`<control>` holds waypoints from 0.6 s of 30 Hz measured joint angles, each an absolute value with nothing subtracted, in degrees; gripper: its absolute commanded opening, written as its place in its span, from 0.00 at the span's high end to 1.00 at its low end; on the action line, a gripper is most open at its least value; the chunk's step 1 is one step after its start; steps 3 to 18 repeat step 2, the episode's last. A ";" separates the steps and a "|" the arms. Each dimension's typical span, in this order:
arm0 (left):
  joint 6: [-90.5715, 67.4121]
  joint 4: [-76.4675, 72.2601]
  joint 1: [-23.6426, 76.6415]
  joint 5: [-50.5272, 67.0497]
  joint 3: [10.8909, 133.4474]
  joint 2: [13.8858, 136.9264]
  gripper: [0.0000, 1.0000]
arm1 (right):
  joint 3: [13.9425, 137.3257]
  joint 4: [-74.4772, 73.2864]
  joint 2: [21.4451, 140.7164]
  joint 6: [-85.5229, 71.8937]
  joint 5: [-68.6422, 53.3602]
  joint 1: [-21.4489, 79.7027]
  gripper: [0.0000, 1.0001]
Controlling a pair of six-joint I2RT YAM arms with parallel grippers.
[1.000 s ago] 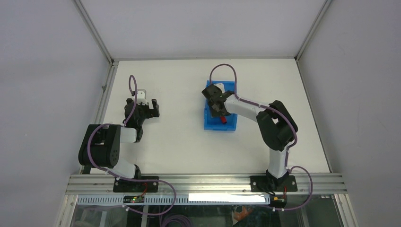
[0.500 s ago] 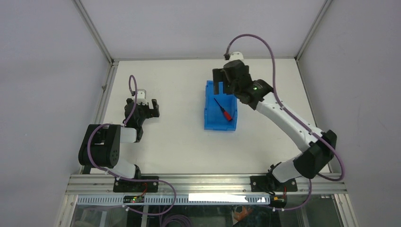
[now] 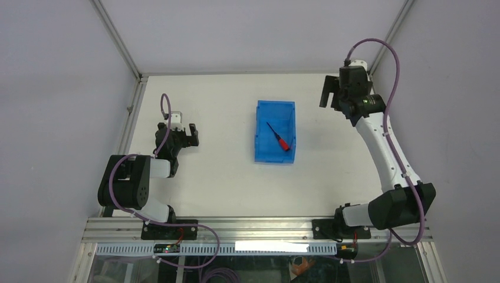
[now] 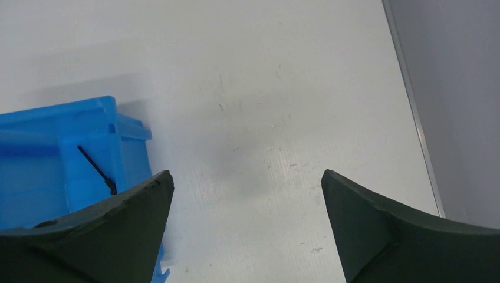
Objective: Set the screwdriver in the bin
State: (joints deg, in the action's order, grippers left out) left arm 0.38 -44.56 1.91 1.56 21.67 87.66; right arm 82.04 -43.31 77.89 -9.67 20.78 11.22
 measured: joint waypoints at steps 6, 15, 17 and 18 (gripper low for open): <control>0.38 -44.56 1.91 1.56 21.67 87.66 0.01 | 81.06 -43.75 77.73 -9.04 19.64 11.22 0.01; 0.38 -44.56 1.91 1.56 21.67 87.66 0.01 | 81.06 -43.75 77.73 -9.04 19.64 11.22 0.01; 0.38 -44.56 1.91 1.56 21.67 87.66 0.01 | 81.06 -43.75 77.73 -9.04 19.64 11.22 0.01; 0.38 -44.56 1.91 1.56 21.67 87.66 0.01 | 81.06 -43.75 77.73 -9.04 19.64 11.22 0.01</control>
